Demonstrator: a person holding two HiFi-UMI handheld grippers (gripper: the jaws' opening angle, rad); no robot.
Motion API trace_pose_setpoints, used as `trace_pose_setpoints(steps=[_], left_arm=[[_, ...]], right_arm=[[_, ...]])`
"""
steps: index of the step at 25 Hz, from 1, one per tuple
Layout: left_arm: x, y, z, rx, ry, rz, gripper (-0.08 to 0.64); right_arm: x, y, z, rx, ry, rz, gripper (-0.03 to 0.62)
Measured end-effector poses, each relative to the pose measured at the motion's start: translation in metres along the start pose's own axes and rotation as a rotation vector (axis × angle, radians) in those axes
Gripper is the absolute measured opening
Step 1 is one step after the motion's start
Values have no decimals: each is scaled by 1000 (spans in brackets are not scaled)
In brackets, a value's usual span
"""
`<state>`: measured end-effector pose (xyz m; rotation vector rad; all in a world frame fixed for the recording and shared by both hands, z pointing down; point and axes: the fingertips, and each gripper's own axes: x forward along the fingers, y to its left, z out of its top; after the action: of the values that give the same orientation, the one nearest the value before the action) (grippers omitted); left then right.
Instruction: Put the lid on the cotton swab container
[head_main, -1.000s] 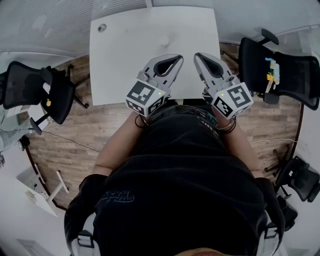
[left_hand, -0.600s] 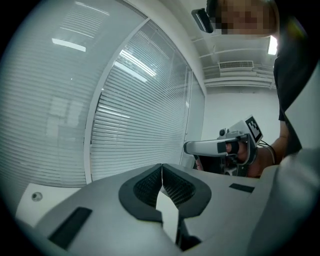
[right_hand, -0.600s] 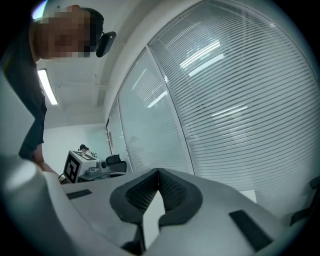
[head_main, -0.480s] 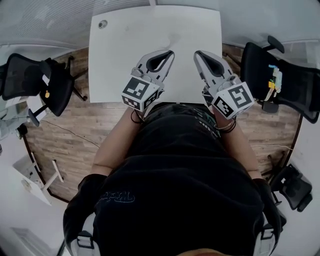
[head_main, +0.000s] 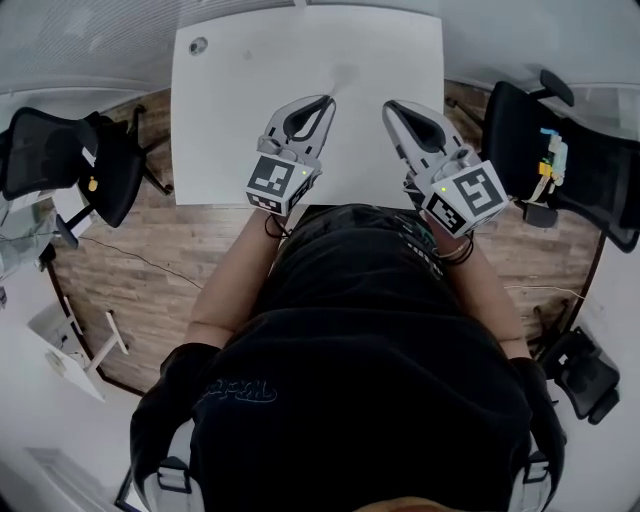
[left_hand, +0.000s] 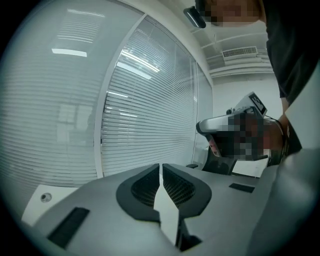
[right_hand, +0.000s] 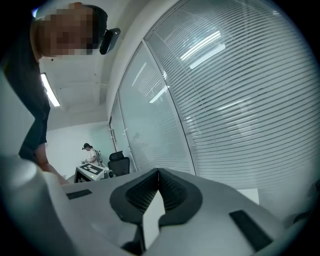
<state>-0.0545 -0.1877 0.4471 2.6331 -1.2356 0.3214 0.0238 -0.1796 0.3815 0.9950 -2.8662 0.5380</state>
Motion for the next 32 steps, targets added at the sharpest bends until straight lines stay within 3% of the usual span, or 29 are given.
trace_pose_setpoints(steps=[8, 19, 32], left_arm=[[12, 18, -56, -18, 76, 11, 112], [35, 26, -84, -36, 104, 26, 258], [50, 41, -117, -53, 159, 40, 298]], right_arm=[[-4, -7, -7, 2, 25, -23, 23], [-12, -20, -3, -11, 32, -59, 23], [8, -30, -2, -32, 56, -40, 23]])
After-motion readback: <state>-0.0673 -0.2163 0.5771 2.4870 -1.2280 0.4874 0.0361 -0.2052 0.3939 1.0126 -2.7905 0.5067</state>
